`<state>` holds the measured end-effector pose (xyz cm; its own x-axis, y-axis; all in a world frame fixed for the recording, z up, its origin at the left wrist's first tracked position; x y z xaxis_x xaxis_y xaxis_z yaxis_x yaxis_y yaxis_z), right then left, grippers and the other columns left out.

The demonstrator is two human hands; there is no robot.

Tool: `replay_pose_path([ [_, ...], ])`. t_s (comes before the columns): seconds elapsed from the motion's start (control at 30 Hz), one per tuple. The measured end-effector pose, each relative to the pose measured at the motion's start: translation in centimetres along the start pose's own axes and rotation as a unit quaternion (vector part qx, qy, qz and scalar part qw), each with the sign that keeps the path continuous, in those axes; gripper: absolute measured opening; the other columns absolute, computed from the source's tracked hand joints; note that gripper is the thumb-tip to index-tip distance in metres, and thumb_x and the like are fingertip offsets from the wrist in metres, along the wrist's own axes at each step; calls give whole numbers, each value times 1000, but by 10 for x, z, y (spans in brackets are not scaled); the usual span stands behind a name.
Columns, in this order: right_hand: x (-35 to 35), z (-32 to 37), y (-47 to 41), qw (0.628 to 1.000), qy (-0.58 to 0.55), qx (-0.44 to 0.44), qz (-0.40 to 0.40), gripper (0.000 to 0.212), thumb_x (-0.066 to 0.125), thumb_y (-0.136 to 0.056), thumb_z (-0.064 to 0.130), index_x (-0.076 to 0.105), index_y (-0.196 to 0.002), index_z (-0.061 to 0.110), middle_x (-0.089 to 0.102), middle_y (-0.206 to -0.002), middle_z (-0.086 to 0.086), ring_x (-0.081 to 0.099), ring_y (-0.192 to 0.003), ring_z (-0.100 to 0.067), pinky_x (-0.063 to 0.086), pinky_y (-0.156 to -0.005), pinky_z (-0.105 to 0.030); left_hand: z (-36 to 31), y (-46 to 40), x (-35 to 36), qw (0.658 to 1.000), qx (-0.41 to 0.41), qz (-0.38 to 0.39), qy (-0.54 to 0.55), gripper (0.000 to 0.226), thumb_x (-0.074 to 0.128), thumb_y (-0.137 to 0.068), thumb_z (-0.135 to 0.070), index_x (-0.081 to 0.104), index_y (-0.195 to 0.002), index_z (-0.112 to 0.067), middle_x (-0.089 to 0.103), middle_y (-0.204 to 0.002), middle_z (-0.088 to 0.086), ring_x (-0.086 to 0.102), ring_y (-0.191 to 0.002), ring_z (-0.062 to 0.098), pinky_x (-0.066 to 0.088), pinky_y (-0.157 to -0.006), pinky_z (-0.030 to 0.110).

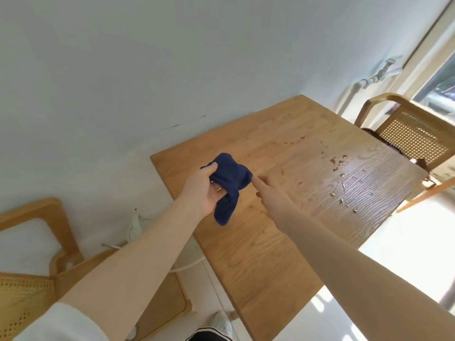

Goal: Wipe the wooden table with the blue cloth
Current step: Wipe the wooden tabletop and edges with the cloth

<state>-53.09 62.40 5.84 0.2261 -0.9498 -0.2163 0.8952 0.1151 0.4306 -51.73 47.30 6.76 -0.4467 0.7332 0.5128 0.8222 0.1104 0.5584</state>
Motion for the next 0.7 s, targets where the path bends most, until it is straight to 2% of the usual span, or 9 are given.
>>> replay_pose_path([
  [0.07, 11, -3, -24, 990, -126, 54, 39, 53, 34, -95, 53, 34, -139, 25, 47, -132, -2, 47, -121, -22, 36, -95, -35, -9, -12, 12, 999, 3, 39, 19, 26, 45, -97, -13, 49, -122, -7, 63, -106, 12, 64, -86, 23, 56, -60, 31],
  [0.17, 42, 5, -50, 908, -394, 64, 129, 63, 26, -94, 59, 43, -136, 16, 58, -125, -13, 60, -98, -26, 46, -78, -37, -19, -26, 19, 996, 20, 87, 19, 27, 40, -97, -3, 52, -119, -11, 63, -107, 11, 65, -86, 21, 57, -61, 28],
  [0.27, 71, 10, -66, 852, -474, 104, 198, 69, 31, -88, 63, 49, -131, 12, 58, -128, -18, 58, -112, -33, 48, -90, -45, -26, -43, -2, 974, 118, 0, -195, 29, 41, -94, 1, 59, -105, -19, 59, -119, 9, 60, -95, 17, 53, -73, 25],
  [0.37, 89, 7, -84, 864, -445, 136, 190, 47, 50, -92, 31, 46, -133, 9, 61, -123, -16, 62, -108, -30, 52, -83, -39, -46, -50, -21, 769, 317, -131, -539, 29, 48, -90, -3, 62, -108, -20, 48, -127, -1, 44, -113, 10, 33, -94, 18],
  [0.43, 88, 5, -107, 917, -364, 124, 110, 41, 50, -94, 15, 43, -134, 15, 63, -118, -7, 64, -100, -23, 53, -72, -31, -49, -58, -36, 716, 344, -158, -586, 34, 49, -92, -12, 55, -125, -18, 41, -137, 0, 36, -126, 15, 27, -104, 25],
  [0.5, 84, 21, -135, 981, -180, 2, 74, 46, 45, -96, 10, 36, -139, 25, 57, -116, 8, 59, -99, -10, 48, -70, -22, -45, -71, -65, 742, 303, -189, -567, 41, 43, -97, -17, 42, -137, -13, 36, -144, 3, 33, -133, 18, 22, -108, 24],
  [0.57, 92, 41, -153, 978, 38, -187, 83, 56, 42, -94, 4, 29, -143, 28, 53, -123, 12, 56, -103, -7, 47, -78, -25, -31, -84, -94, 759, 227, -207, -574, 48, 44, -97, -20, 33, -143, -11, 29, -149, 3, 29, -136, 18, 22, -112, 25],
  [0.63, 119, 36, -157, 875, 298, -355, 137, 63, 44, -90, 3, 24, -146, 25, 38, -146, 1, 37, -132, -26, 33, -103, -44, -11, -90, -114, 765, 157, -212, -588, 60, 53, -93, -27, 28, -146, -13, 21, -154, 1, 26, -139, 18, 21, -112, 26],
  [0.7, 147, 0, -150, 729, 508, -390, 240, 61, 43, -93, 19, 17, -147, 31, 14, -157, 1, 6, -144, -29, 5, -114, -49, 8, -90, -123, 776, 140, -206, -579, 80, 66, -83, -34, 23, -148, -18, 20, -155, -3, 26, -139, 15, 22, -107, 21],
])
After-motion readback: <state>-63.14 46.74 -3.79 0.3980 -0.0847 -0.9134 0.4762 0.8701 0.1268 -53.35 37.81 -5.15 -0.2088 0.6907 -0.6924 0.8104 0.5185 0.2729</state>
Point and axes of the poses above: each hand's wrist, its own y-axis away from the middle knuckle, its own x-axis out of the palm, z = x × y, the point moved 6 cm from there along -y, towards the middle knuckle
